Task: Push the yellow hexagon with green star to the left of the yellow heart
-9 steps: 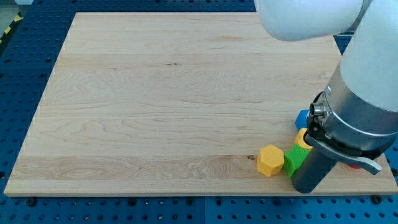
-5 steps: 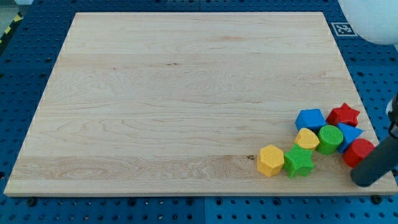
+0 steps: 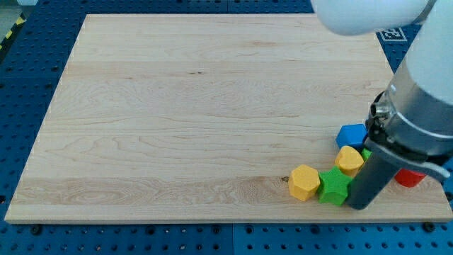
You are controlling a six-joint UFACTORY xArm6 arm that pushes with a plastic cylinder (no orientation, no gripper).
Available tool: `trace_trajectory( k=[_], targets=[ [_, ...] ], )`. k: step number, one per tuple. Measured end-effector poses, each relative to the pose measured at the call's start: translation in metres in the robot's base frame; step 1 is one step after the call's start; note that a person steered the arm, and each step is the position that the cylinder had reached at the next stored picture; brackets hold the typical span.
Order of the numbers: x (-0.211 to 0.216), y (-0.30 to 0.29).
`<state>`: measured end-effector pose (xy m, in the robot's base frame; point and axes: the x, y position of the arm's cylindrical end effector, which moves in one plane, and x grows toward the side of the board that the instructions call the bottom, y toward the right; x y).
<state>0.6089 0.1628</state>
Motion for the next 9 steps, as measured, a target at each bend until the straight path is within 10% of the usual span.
trace_trajectory(
  k=[9],
  targets=[
    [-0.024, -0.131]
  ],
)
